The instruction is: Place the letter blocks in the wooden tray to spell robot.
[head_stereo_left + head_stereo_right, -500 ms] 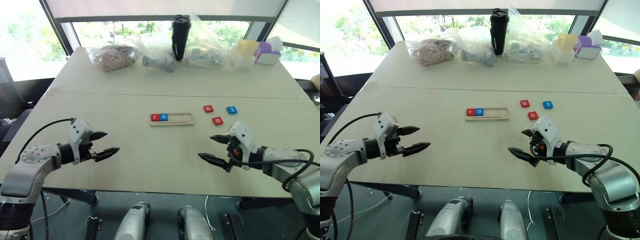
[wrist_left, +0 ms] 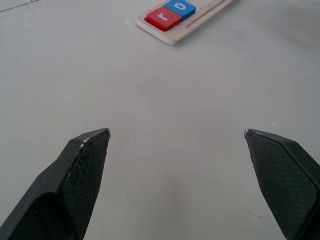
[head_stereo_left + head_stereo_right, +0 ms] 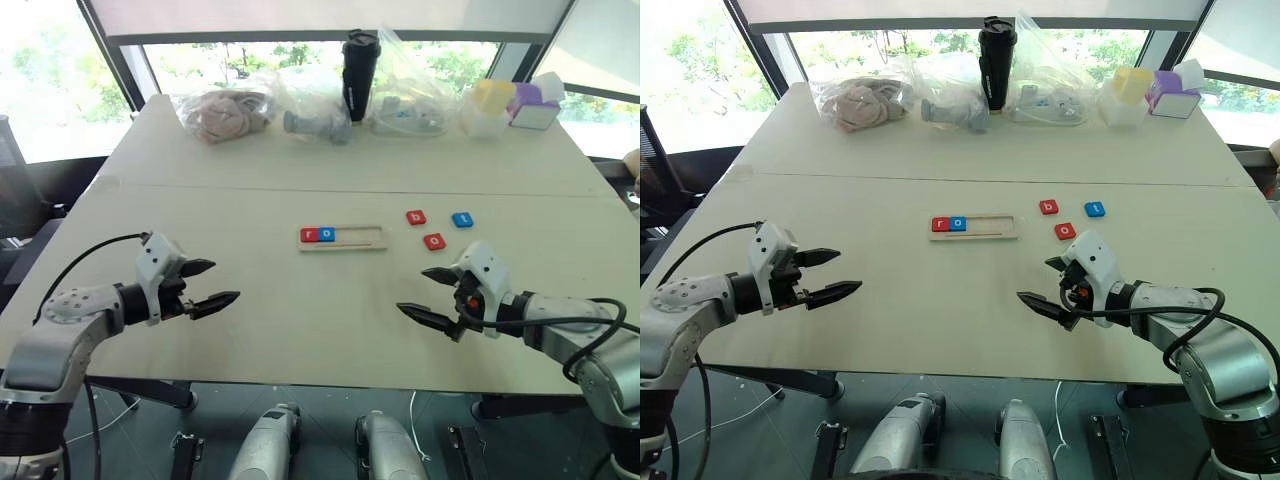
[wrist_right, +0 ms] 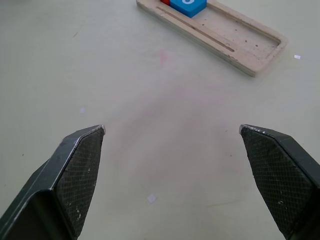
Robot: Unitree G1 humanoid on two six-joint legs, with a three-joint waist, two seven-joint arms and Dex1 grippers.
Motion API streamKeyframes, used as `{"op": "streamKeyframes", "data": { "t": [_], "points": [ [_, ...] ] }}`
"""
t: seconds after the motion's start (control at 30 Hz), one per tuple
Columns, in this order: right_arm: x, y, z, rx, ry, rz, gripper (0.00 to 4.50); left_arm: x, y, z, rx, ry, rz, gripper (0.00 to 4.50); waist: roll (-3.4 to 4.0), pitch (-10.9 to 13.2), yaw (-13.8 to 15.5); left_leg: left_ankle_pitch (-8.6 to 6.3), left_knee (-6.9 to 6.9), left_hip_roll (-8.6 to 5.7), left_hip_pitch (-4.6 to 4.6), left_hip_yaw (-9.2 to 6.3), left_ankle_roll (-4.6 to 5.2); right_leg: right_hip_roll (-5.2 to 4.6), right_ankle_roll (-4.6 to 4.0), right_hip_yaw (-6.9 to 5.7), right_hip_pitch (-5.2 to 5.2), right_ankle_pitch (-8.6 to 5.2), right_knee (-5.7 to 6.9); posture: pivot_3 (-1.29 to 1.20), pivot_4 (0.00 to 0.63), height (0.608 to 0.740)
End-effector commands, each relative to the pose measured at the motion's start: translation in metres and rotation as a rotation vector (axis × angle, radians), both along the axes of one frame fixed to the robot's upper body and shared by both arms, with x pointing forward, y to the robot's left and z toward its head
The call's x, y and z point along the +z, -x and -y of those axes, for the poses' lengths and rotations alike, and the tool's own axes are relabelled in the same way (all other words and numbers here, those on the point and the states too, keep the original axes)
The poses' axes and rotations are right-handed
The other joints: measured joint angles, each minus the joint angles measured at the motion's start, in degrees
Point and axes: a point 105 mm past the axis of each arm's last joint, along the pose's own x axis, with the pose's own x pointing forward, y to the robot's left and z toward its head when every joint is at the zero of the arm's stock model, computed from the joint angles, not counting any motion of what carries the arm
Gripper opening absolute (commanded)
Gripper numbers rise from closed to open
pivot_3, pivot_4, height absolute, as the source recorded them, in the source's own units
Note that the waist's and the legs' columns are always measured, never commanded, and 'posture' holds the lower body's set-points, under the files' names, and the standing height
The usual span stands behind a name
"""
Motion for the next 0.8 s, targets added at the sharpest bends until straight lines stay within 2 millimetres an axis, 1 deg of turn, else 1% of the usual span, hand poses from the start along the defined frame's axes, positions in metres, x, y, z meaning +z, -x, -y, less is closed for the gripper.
{"op": "streamKeyframes", "data": {
  "t": [0.03,0.17,0.33,0.43,0.5,0.57,0.63,0.7,0.8],
  "points": [
    [0.009,-0.002,-0.002,0.006,-0.007,0.043,4.47,0.007,-0.004,0.0,-0.018,-0.039,0.042,4.5,0.0,0.0,0.01,0.0,0.0,0.0,0.0,0.0,0.0,0.0,0.0,0.0,0.0,0.0,0.0,0.0,0.15,0.74],
    [0.009,-0.005,-0.003,0.005,-0.01,0.047,4.47,0.005,-0.013,0.0,-0.048,-0.105,0.066,4.5,0.0,0.0,0.02,0.0,0.0,0.0,0.0,0.01,0.0,0.0,0.0,0.0,0.0,0.0,0.0,0.0,0.15,0.74],
    [0.016,-0.01,-0.008,0.02,-0.007,0.069,4.47,0.023,-0.045,0.005,-0.14,-0.142,0.14,4.5,-0.01,0.0,0.14,0.0,0.01,0.0,0.0,0.01,0.0,0.02,-0.01,-0.03,0.0,0.01,0.01,0.0,0.15,0.74],
    [0.027,-0.01,-0.014,0.025,-0.04,0.1,4.47,0.03,-0.066,0.016,-0.233,-0.166,0.164,4.5,-0.01,0.0,0.14,0.01,0.02,-0.03,-0.01,0.02,0.02,0.03,0.0,-0.04,0.0,0.01,0.0,0.0,0.15,0.74],
    [0.034,-0.01,-0.019,0.022,-0.078,0.121,4.47,0.029,-0.079,0.026,-0.287,-0.187,0.167,4.5,-0.03,0.01,0.12,0.05,0.02,-0.04,0.0,0.04,0.07,0.05,0.02,-0.04,0.01,0.01,0.0,0.0,0.15,0.74],
    [0.036,-0.01,-0.024,0.02,-0.081,0.13,4.47,0.027,-0.091,0.033,-0.319,-0.207,0.166,4.5,-0.03,0.01,0.12,0.09,0.02,-0.05,0.0,0.05,0.15,0.06,0.05,-0.05,0.01,0.02,0.01,0.0,0.15,0.74],
    [0.036,-0.008,-0.027,0.013,-0.061,0.133,4.47,0.025,-0.101,0.041,-0.344,-0.218,0.168,4.5,-0.07,0.03,0.1,0.11,0.05,-0.05,-0.01,0.06,0.17,0.07,0.09,-0.05,0.01,0.04,0.04,0.0,0.15,0.74],
    [0.038,-0.006,-0.028,-0.017,-0.04,0.141,4.47,0.025,-0.111,0.056,-0.366,-0.225,0.173,4.5,-0.1,0.05,0.06,0.09,0.13,-0.06,-0.04,0.06,0.21,0.09,0.24,-0.11,0.01,0.1,0.07,0.0,0.15,0.74],
    [0.045,-0.001,-0.03,-0.041,-0.047,0.162,4.47,0.024,-0.121,0.073,-0.391,-0.256,0.185,4.5,-0.14,0.07,0.11,0.07,0.28,-0.06,-0.11,0.04,0.25,0.11,0.27,-0.17,0.01,0.11,0.13,0.0,0.15,0.74]
  ]
}}
